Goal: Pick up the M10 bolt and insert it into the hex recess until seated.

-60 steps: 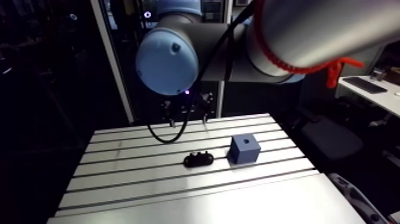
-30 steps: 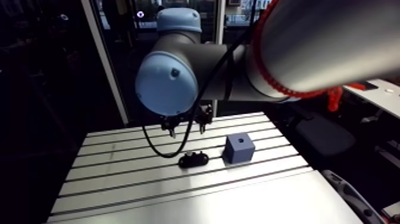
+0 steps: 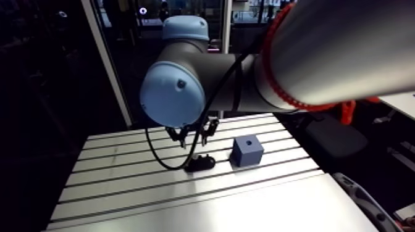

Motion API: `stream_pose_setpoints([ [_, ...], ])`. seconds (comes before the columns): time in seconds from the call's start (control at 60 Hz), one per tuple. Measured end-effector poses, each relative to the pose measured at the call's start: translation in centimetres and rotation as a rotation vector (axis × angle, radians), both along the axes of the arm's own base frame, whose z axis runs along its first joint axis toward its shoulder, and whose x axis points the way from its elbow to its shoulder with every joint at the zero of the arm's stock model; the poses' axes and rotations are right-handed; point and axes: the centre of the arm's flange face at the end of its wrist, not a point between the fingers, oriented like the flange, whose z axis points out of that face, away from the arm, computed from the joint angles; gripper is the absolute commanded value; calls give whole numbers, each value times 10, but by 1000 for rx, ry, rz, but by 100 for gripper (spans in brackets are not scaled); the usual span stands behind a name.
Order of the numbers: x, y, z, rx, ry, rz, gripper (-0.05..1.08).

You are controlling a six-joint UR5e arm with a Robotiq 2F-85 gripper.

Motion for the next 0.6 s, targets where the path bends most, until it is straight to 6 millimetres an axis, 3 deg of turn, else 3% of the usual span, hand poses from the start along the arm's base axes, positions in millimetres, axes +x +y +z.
stream_pose_setpoints([
  [0.6,-4,-1,-20,-2,-21,24,46],
])
